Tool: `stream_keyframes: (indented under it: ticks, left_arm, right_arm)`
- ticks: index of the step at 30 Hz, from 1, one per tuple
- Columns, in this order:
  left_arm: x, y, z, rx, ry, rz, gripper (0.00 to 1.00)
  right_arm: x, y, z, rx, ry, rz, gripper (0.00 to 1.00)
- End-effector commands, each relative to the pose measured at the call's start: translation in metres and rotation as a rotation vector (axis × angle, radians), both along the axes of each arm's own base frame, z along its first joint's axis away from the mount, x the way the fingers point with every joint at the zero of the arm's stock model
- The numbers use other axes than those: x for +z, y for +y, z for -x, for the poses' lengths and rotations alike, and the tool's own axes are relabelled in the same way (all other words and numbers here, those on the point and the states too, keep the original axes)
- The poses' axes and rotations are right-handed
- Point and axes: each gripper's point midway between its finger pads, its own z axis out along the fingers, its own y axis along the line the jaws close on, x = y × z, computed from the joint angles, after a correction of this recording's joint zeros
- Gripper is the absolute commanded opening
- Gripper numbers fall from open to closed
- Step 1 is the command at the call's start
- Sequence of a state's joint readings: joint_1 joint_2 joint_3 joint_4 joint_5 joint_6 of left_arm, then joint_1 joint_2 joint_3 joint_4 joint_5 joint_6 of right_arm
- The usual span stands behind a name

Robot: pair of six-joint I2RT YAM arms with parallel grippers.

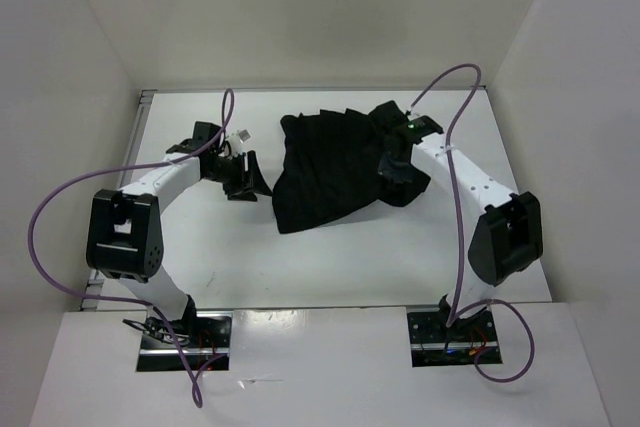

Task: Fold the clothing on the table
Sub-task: Flatten the skirt out

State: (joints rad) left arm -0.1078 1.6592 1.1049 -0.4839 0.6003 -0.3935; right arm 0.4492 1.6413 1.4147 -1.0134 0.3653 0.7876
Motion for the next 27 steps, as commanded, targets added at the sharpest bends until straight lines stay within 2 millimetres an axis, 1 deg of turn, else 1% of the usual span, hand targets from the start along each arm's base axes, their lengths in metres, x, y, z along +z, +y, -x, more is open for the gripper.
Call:
stream_keyframes:
  ticks: [1,2,3,4,5,6,7,8,9,10,11,12,13,14,15,16,17,18,19,20,21,22,23,24,25,26,27]
  left_arm:
    - [0.013,-0.002,-0.002,-0.014,-0.042,0.049,0.65]
    - [0.02,-0.005,-0.002,-0.025,-0.064,0.071,0.67]
    - [0.027,-0.007,-0.001,-0.021,-0.069,0.086,0.67]
    - [0.039,-0.007,-0.005,-0.023,-0.116,0.09,0.67]
    - [0.042,-0.005,-0.009,-0.008,-0.132,0.079,0.67]
    - [0.041,-0.004,-0.01,-0.001,-0.134,0.069,0.67]
    - [0.043,0.001,-0.014,0.014,-0.144,0.061,0.67]
    - [0.042,0.005,-0.017,0.02,-0.14,0.056,0.65]
    - [0.035,0.006,-0.015,0.014,-0.119,0.05,0.63]
    - [0.036,0.007,-0.015,0.016,-0.118,0.06,0.62]
    - [0.036,0.007,-0.015,0.016,-0.118,0.06,0.62]
    - [0.036,0.007,-0.015,0.016,-0.118,0.06,0.62]
    - [0.037,0.007,-0.017,0.016,-0.129,0.06,0.62]
    - [0.037,0.007,-0.017,0.016,-0.129,0.06,0.61]
    - [0.037,0.007,-0.017,0.022,-0.123,0.064,0.61]
    - [0.034,0.007,-0.016,0.022,-0.121,0.064,0.61]
    - [0.034,0.007,-0.016,0.022,-0.121,0.064,0.61]
    - [0.033,0.006,-0.015,0.025,-0.114,0.075,0.61]
    - [0.028,0.006,-0.011,0.026,-0.099,0.074,0.61]
    - [0.028,0.006,-0.013,0.025,-0.109,0.075,0.61]
    - [0.024,0.006,-0.009,0.026,-0.096,0.074,0.61]
    - [0.02,0.006,-0.006,0.026,-0.083,0.073,0.61]
    - [0.021,0.006,-0.008,0.026,-0.092,0.074,0.61]
    - [0.019,0.008,-0.006,0.037,-0.076,0.083,0.61]
    - [0.012,0.008,-0.003,0.038,-0.056,0.082,0.61]
    - [0.012,0.008,-0.003,0.038,-0.055,0.082,0.61]
    - [0.012,0.008,-0.003,0.038,-0.055,0.082,0.61]
  right_arm:
    - [0.012,-0.021,-0.001,-0.014,0.012,0.089,0.0]
    - [0.011,-0.017,-0.004,-0.001,0.021,0.082,0.0]
    - [0.017,-0.008,-0.019,0.01,-0.017,0.053,0.0]
    - [0.017,-0.001,-0.026,0.024,-0.024,0.036,0.0]
    - [0.019,0.021,-0.038,0.087,-0.033,0.003,0.0]
    - [0.023,0.036,-0.049,0.118,-0.061,-0.018,0.0]
    - [0.015,0.05,-0.057,0.174,-0.05,-0.015,0.0]
    - [0.037,0.082,-0.068,0.245,-0.101,-0.079,0.0]
    - [0.047,0.1,-0.074,0.294,-0.122,-0.108,0.0]
    - [0.072,0.122,-0.088,0.361,-0.187,-0.143,0.0]
    - [0.095,0.144,-0.087,0.43,-0.225,-0.224,0.0]
    - [0.117,0.161,-0.09,0.486,-0.285,-0.283,0.0]
    - [0.158,0.17,-0.088,0.532,-0.379,-0.348,0.0]
    - [0.18,0.178,-0.081,0.576,-0.423,-0.416,0.0]
    - [0.203,0.175,-0.083,0.582,-0.491,-0.45,0.0]
    - [0.204,0.168,-0.078,0.569,-0.49,-0.464,0.0]
    - [0.219,0.156,-0.069,0.552,-0.519,-0.475,0.0]
    - [0.194,0.14,-0.064,0.522,-0.447,-0.448,0.0]
    - [0.178,0.128,-0.059,0.493,-0.4,-0.416,0.0]
    - [0.164,0.113,-0.05,0.452,-0.355,-0.381,0.0]
    - [0.116,0.089,-0.04,0.382,-0.236,-0.296,0.0]
    - [0.086,0.073,-0.023,0.354,-0.133,-0.247,0.0]
    - [0.062,0.063,-0.008,0.324,-0.064,-0.218,0.0]
    - [0.021,0.044,0.018,0.281,0.05,-0.178,0.0]
    - [0.003,0.034,0.034,0.258,0.11,-0.151,0.0]
    - [-0.014,0.025,0.05,0.222,0.165,-0.132,0.0]
    - [-0.04,0.012,0.072,0.197,0.248,-0.089,0.0]
